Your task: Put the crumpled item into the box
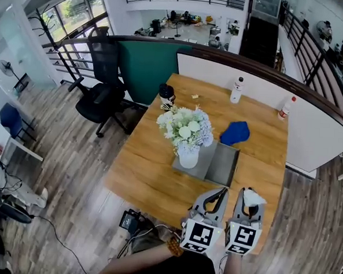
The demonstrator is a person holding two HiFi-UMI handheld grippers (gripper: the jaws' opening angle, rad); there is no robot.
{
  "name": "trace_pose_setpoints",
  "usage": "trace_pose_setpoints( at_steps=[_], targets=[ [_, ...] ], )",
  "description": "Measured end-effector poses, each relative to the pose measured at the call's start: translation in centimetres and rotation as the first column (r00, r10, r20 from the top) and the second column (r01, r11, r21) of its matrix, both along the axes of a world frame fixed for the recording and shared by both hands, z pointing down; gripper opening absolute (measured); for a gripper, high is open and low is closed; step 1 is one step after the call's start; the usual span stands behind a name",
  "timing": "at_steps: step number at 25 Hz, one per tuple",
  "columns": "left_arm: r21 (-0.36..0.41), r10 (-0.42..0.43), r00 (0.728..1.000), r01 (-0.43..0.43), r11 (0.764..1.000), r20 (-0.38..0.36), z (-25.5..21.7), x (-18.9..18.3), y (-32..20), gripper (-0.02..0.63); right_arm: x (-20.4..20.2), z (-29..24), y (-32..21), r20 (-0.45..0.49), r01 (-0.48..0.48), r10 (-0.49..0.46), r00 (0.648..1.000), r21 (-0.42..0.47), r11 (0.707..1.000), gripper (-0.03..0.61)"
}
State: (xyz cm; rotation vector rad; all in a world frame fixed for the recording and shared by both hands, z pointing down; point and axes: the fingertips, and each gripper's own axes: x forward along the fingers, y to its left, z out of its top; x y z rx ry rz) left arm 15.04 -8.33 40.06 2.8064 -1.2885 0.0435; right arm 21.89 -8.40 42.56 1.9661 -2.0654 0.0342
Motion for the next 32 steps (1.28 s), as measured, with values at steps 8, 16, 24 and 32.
trace_pose_setpoints(
  at_steps=[8, 16, 24, 32],
  targets=[
    [0.041, -0.061, 0.998, 0.061, 0.997, -0.002, 0.2, -0.5, -1.8, 0.025, -0.7, 2.1, -2.2, 0.007, 0.068, -0.069, 0.998, 0.004, 0.998, 0.078],
    [0.065, -0.082, 0.996, 0.085, 0.994, -0.044, -1.1, -1.3, -3.2, 0.025, -1.6, 2.7, -3.0, -0.022, 0.088, -0.089, 0.996, -0.029, 0.996, 0.080],
    [0.046, -0.107, 0.993, 0.109, 0.993, -0.049, 0.3, -2.1, -3.8, 0.025, -3.2, 4.9, -4.0, -0.045, 0.131, -0.134, 0.990, -0.070, 0.989, 0.080],
    [0.042, -0.107, 0.993, 0.110, 0.993, -0.054, 0.3, -1.8, -4.4, 0.025, -3.2, 5.1, -4.6, -0.050, 0.135, -0.139, 0.989, -0.082, 0.987, 0.080]
  ],
)
